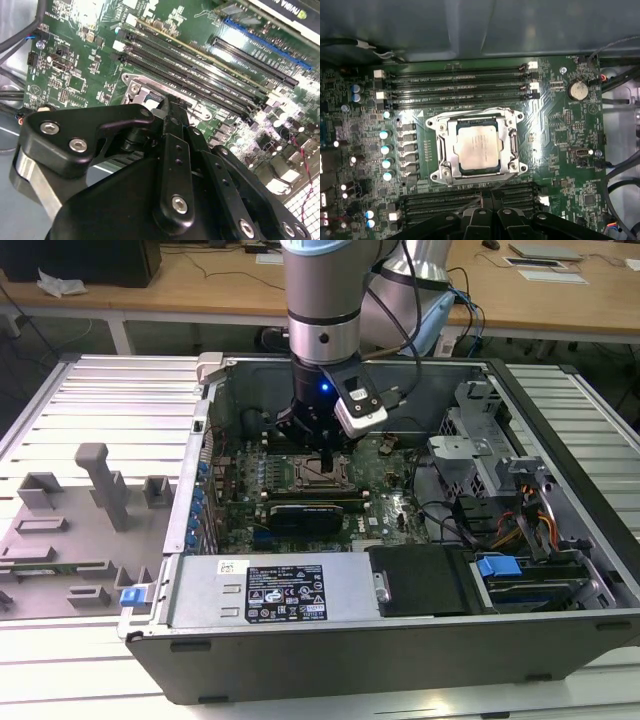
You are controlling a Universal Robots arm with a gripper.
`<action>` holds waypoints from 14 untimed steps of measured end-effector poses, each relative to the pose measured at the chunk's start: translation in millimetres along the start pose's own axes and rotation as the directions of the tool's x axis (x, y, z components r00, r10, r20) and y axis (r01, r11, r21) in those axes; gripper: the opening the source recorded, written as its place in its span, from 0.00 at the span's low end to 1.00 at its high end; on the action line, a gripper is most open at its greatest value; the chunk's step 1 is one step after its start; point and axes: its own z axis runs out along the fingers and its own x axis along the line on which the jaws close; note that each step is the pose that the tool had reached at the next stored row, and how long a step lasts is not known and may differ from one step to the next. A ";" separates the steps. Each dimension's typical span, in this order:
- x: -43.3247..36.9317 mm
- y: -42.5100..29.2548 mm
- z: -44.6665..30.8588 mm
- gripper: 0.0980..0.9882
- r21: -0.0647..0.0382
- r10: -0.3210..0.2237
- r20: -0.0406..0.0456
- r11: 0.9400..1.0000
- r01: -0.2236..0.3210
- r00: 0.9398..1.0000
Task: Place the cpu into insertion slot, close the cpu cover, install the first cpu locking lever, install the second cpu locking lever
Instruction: 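Install the second cpu locking lever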
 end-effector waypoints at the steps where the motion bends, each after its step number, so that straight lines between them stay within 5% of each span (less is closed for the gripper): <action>1: -0.1 -1.4 0.0 0.01 0.000 0.000 0.000 1.000 0.000 1.000; 10: -0.8 -10.0 0.1 0.01 0.000 0.000 0.000 1.000 0.000 1.000; 14: 0.6 -10.1 2.7 0.01 -0.026 0.003 -0.002 1.000 -0.003 1.000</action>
